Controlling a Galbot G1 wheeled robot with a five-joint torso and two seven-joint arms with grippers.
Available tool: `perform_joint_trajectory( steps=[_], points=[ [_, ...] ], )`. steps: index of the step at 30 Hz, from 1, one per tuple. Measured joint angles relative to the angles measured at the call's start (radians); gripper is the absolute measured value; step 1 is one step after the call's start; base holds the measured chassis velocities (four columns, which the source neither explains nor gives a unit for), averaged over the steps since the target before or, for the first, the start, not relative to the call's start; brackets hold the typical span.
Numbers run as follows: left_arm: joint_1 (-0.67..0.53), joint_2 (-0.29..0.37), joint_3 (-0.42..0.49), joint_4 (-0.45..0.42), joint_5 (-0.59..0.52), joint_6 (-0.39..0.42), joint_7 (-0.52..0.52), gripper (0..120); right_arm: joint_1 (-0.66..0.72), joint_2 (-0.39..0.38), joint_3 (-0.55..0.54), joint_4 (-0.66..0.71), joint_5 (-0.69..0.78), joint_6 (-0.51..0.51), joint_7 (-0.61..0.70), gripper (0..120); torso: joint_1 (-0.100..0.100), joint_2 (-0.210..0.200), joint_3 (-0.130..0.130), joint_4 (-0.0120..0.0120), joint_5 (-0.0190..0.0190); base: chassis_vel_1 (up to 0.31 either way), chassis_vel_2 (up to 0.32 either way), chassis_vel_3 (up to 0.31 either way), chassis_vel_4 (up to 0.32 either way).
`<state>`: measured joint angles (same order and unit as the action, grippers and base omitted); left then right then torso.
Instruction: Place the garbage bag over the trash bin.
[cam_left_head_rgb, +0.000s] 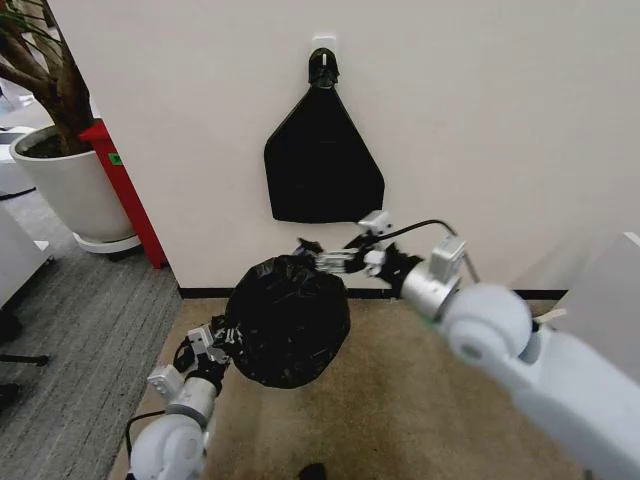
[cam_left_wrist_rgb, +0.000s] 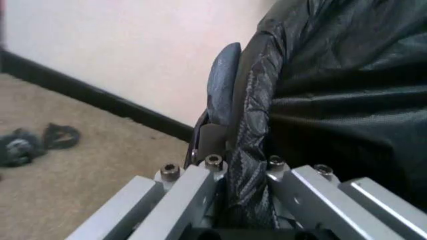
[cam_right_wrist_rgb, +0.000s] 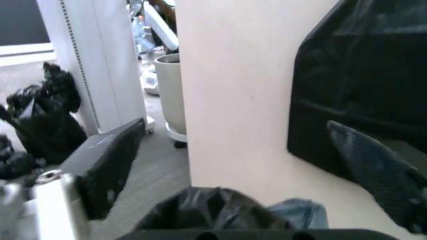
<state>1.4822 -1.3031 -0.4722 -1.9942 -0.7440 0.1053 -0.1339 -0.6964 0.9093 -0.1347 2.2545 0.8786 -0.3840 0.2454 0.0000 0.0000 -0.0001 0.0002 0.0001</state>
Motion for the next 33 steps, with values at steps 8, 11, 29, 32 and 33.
perform_joint_trajectory(
  steps=[8, 11, 29, 32, 33],
  points=[
    [-0.046, -0.029, 0.027, 0.032, 0.06, -0.069, -0.151, 1, -0.112, 0.071, -0.082, -0.016, -0.096, -0.05, 0.073, 66, 0.0, 0.0, 0.0, -0.0004, -0.0002, 0.0, 0.0, 0.0, 0.0],
    [-0.056, -0.037, 0.036, 0.035, 0.082, -0.09, -0.166, 1, -0.124, 0.082, -0.118, -0.046, -0.094, -0.068, 0.117, 57, 0.0, 0.0, 0.0, -0.0002, -0.0001, 0.0, 0.0, 0.0, 0.0],
    [-0.104, -0.032, 0.19, 0.085, 0.145, -0.155, -0.16, 1, -0.057, 0.237, -0.187, -0.32, -0.033, -0.096, 0.237, 0, 0.0, 0.0, 0.0, -0.0002, -0.0002, 0.0, 0.0, 0.0, 0.0],
    [-0.092, -0.031, 0.227, 0.067, 0.172, -0.158, -0.16, 1, -0.043, 0.259, -0.18, -0.397, -0.039, -0.094, 0.235, 0, 0.0, 0.0, 0.0, -0.0003, -0.0001, 0.0, 0.0, 0.0, 0.0],
    [-0.092, -0.031, 0.227, 0.067, 0.172, -0.158, -0.16, 1, -0.043, 0.259, -0.18, -0.397, -0.039, -0.094, 0.235, 0, 0.0, 0.0, 0.0, -0.0003, -0.0001, 0.0, 0.0, 0.0, 0.0]
  ],
)
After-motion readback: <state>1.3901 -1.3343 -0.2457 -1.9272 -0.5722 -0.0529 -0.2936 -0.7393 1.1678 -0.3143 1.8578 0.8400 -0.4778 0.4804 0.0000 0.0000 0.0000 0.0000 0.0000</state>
